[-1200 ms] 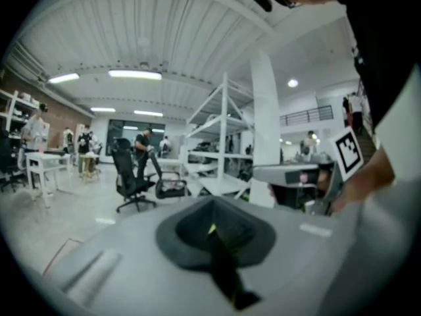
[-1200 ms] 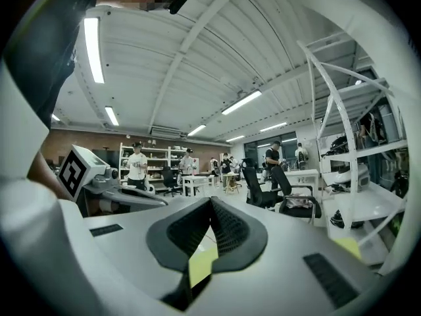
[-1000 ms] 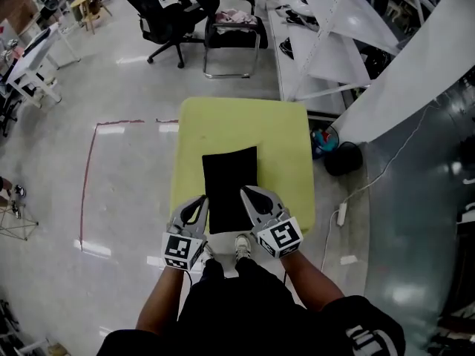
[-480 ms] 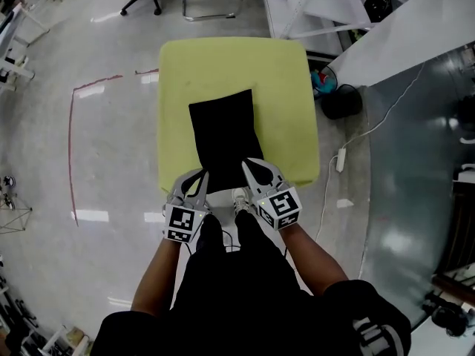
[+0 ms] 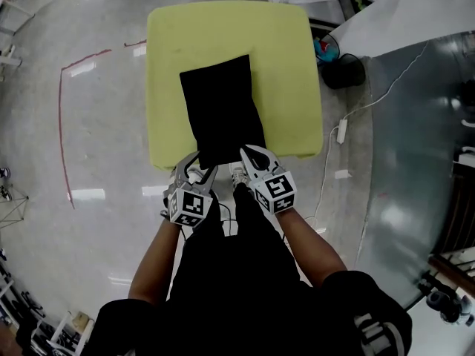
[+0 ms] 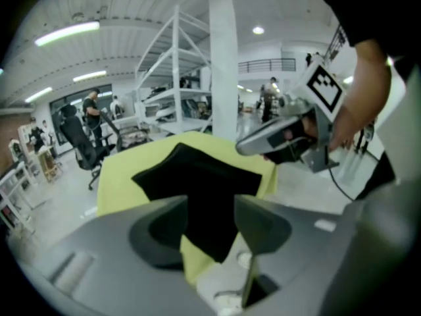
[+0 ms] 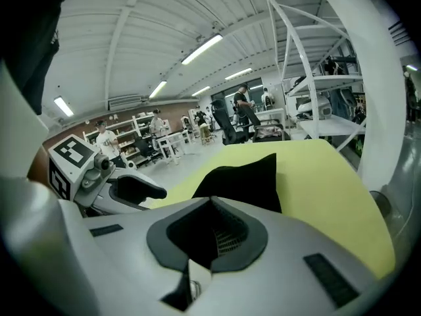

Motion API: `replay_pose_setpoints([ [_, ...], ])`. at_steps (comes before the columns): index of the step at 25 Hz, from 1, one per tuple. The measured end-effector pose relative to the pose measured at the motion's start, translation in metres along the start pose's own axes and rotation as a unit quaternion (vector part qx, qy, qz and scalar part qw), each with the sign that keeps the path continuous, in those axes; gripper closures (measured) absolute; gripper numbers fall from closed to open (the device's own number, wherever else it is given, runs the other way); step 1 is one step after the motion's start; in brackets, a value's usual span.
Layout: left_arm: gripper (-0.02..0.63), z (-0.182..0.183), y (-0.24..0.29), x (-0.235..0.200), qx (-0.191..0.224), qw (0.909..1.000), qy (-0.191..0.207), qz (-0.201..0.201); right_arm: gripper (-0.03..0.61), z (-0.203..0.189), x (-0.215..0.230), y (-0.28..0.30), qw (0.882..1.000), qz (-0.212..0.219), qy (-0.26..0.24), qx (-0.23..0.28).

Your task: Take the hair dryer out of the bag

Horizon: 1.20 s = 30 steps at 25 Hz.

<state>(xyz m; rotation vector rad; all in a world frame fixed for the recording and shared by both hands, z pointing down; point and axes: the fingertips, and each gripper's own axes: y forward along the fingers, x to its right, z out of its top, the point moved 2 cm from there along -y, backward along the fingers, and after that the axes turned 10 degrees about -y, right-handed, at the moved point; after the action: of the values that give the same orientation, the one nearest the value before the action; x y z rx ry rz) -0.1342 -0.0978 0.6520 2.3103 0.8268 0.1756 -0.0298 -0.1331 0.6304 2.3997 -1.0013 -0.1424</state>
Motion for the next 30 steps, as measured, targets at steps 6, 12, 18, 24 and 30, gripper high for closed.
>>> replay_pose_setpoints([
  [6,0.345,-0.031,0.02,0.012,-0.055,0.997,0.054,-0.007,0.572,-0.026,-0.002,0.0,0.999,-0.002,0.033,-0.02],
  [12,0.339,-0.053,0.035,0.018,-0.093,0.989,0.113,0.025,0.572,-0.036,-0.004,-0.003,0.999,-0.004,0.039,-0.028],
  [18,0.345,-0.052,0.047,0.025,-0.103,0.9864,0.125,0.025,0.572,-0.048,-0.01,-0.009,0.998,0.004,0.038,-0.042],
  [24,0.474,-0.046,0.044,0.02,-0.096,0.9882,0.113,0.036,0.572,-0.058,-0.004,-0.016,0.998,-0.006,0.036,-0.05],
  [30,0.589,-0.024,0.039,0.01,-0.078,0.9959,0.035,0.032,0.572,-0.056,-0.002,-0.023,0.998,-0.003,0.021,-0.053],
])
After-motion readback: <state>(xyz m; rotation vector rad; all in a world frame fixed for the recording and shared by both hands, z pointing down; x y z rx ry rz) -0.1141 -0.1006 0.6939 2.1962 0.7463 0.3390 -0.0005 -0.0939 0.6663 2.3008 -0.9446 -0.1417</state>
